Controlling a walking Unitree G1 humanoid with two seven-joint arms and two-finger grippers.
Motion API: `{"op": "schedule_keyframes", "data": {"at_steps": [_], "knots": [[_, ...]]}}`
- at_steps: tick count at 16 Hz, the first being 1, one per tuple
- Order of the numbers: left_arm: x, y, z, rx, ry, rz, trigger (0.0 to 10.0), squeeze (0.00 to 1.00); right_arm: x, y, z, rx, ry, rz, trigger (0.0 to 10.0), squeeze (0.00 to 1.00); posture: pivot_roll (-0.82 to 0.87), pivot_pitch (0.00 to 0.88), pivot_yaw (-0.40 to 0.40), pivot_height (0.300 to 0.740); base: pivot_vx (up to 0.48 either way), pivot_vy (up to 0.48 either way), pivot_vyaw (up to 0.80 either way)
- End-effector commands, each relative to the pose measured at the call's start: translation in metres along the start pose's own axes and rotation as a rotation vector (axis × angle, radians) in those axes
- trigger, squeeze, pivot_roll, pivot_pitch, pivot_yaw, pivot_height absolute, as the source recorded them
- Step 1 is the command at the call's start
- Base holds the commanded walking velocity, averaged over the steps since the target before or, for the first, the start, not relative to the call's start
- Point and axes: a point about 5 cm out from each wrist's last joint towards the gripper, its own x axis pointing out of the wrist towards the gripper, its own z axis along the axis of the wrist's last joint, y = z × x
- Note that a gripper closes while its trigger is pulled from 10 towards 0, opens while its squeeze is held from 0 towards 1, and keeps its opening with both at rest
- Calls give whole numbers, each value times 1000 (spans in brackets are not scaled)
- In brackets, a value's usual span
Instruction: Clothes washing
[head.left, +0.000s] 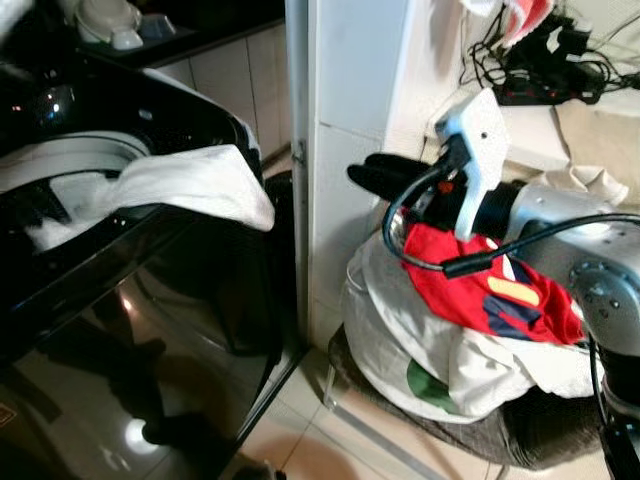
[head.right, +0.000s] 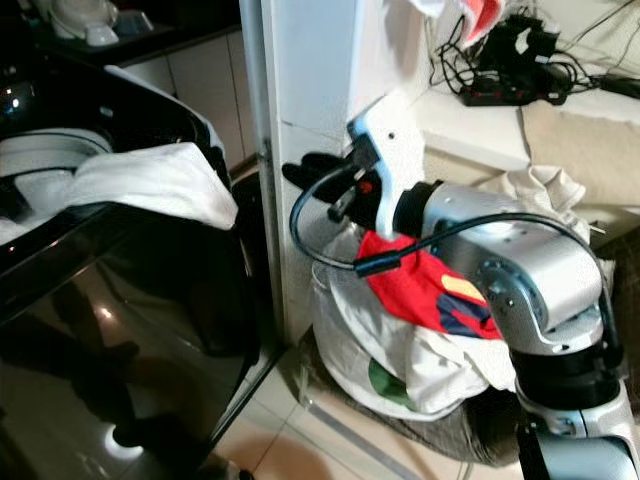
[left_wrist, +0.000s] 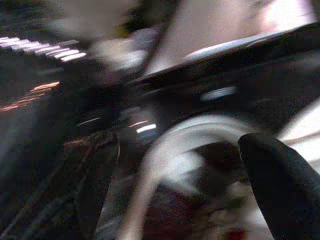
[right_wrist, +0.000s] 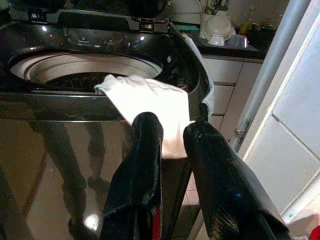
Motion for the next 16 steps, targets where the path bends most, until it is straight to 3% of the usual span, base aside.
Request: {"op": "schedule_keyframes", "data": {"at_steps": [1, 2, 3, 4, 6, 7, 9, 11, 12, 13, 14, 15, 16], "knots": [[2, -9, 13, -54, -80, -115, 10000, 0, -2, -3, 5, -15, -15, -27, 10000, 0, -8, 0, 32, 740, 0, 0, 0], [9, -30, 28, -138, -192, -281, 10000, 0, -3, -3, 3, -11, -10, -32, 10000, 0, -7, 0, 39, 740, 0, 0, 0], [11, -41, 35, -179, -233, -373, 10000, 0, -3, -3, 2, -11, -6, -32, 10000, 0, -7, 0, 39, 740, 0, 0, 0], [16, -66, 43, -187, -289, -542, 10000, 0, -3, -3, 0, -14, 2, -30, 10000, 0, -8, 0, 42, 740, 0, 0, 0], [21, -91, 53, -214, -353, -650, 10000, 0, -4, -2, 0, -17, 2, -33, 10000, 0, -12, 0, 45, 740, 0, 0, 0], [22, -96, 57, -235, -372, -665, 10000, 0, -4, -3, 0, -18, 1, -37, 10000, 0, -13, 0, 48, 740, 0, 0, 0], [32, -129, 42, -188, -314, -717, 10000, 0, -7, -6, -5, -24, 30, -73, 10000, 0, -19, 0, 52, 740, 0, 0, 0], [33, -142, 39, -197, -331, -731, 10000, 0, -8, -5, -8, -34, 46, -75, 10000, 0, -32, 0, 62, 740, 0, 0, 0], [29, -148, 55, -336, -467, -724, 10000, 0, -10, -9, -10, -38, 63, -117, 10000, 0, -32, 0, 62, 740, 0, 0, 0], [26, -157, 64, -440, -558, -672, 10000, 0, -14, -25, -27, -74, 172, -267, 10000, 0, -40, 0, 66, 740, 0, 0, 0], [23, -166, 65, -455, -599, -647, 10000, 0, -19, -39, -44, -95, 263, -381, 10000, 0, -51, 0, 68, 740, 0, 0, 0], [15, -184, 66, -468, -682, -659, 10000, 0, -24, -55, -67, -25, 301, -492, 10000, 1000, -60, 0, 69, 740, 0, 0, 0], [8, -198, 66, -482, -731, -689, 10000, 0, -28, -65, -85, 27, 322, -560, 10000, 1000, -61, 0, 67, 740, 0, 0, 0]]}}
